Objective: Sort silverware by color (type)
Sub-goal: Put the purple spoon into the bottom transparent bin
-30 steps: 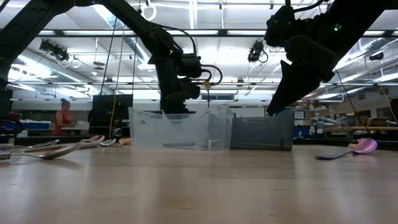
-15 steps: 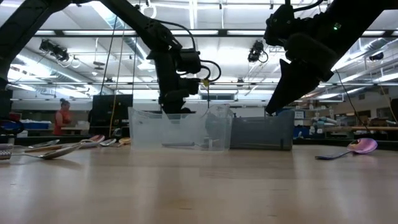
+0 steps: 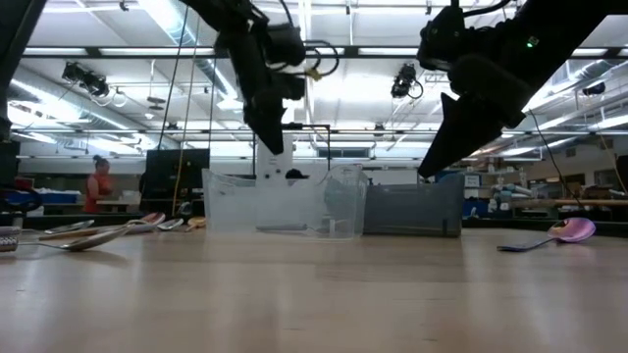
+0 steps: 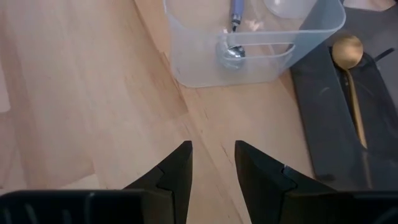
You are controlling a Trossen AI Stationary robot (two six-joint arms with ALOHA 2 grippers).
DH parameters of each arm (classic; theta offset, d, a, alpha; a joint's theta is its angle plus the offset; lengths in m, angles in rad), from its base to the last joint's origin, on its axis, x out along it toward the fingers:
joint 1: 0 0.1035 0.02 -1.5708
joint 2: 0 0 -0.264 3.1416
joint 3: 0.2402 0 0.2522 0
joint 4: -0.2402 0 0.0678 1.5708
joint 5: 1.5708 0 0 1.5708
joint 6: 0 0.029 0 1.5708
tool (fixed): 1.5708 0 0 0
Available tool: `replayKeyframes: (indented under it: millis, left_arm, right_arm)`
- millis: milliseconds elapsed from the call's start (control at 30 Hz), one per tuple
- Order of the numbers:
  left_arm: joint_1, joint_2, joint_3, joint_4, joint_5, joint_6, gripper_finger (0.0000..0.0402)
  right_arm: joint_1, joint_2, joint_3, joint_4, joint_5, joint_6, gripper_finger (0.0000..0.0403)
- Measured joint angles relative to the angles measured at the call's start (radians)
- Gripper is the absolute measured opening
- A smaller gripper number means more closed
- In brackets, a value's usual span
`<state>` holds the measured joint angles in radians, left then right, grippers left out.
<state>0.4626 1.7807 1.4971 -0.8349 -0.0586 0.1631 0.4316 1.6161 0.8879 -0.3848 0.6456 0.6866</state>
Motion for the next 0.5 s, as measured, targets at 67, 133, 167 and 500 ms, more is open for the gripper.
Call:
replayKeyframes:
  millis: [67, 133, 167, 500]
  left_arm:
    - [-0.024, -0.019, 0.0, -0.025, 0.0, -0.008, 0.0162]
    - [-0.053, -0.029, 0.0, -0.034, 0.001, -0.022, 0.0162]
    - [-0.072, -0.031, 0.0, -0.036, 0.001, -0.028, 0.0162]
    - [-0.261, -0.048, -0.001, -0.095, -0.062, -0.056, 0.0162]
  right_arm:
    - [0.0, 0.0, 0.0, 0.001, 0.008, -0.011, 0.013]
    - [0.0, 0.0, 0.0, 0.001, 0.015, -0.025, 0.013]
    - [0.0, 0.0, 0.0, 0.002, 0.017, -0.031, 0.013]
    - [0.005, 0.0, 0.0, 0.003, 0.017, -0.052, 0.013]
